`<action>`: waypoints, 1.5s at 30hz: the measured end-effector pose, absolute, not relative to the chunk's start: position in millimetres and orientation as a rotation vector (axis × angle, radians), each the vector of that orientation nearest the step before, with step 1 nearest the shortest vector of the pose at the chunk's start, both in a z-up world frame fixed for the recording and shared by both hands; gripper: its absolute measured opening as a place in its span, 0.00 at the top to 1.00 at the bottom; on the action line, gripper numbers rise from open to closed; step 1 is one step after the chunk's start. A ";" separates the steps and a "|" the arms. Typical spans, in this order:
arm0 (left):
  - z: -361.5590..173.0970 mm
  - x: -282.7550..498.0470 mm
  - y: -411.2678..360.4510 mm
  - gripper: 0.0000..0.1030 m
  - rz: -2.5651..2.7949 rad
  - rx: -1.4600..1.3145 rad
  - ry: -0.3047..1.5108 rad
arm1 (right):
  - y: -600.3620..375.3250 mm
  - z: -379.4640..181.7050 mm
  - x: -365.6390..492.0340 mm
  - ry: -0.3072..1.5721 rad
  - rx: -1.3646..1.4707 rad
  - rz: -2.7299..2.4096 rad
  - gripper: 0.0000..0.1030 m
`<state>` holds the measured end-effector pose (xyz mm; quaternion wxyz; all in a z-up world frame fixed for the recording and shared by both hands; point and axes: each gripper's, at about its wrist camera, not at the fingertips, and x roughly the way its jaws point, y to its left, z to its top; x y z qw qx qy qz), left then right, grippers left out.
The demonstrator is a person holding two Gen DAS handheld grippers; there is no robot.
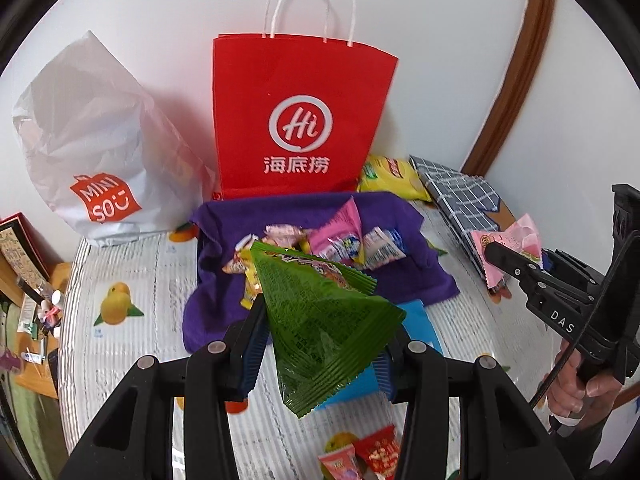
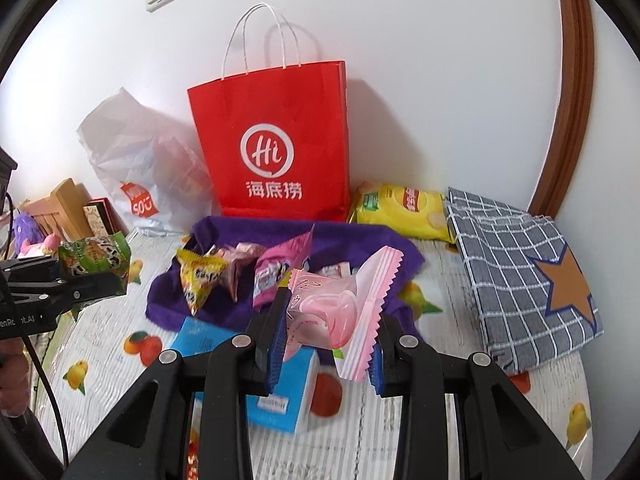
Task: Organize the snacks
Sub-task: 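Carry the green bag and pink candy in both tools over the purple towel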
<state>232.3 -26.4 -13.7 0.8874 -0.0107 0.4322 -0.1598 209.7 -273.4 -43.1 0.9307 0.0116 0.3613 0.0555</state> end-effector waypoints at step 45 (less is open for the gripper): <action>-85.9 360.9 -11.9 0.58 -0.270 -0.072 1.007 | -262.2 -137.9 360.1 0.935 0.013 0.153 0.67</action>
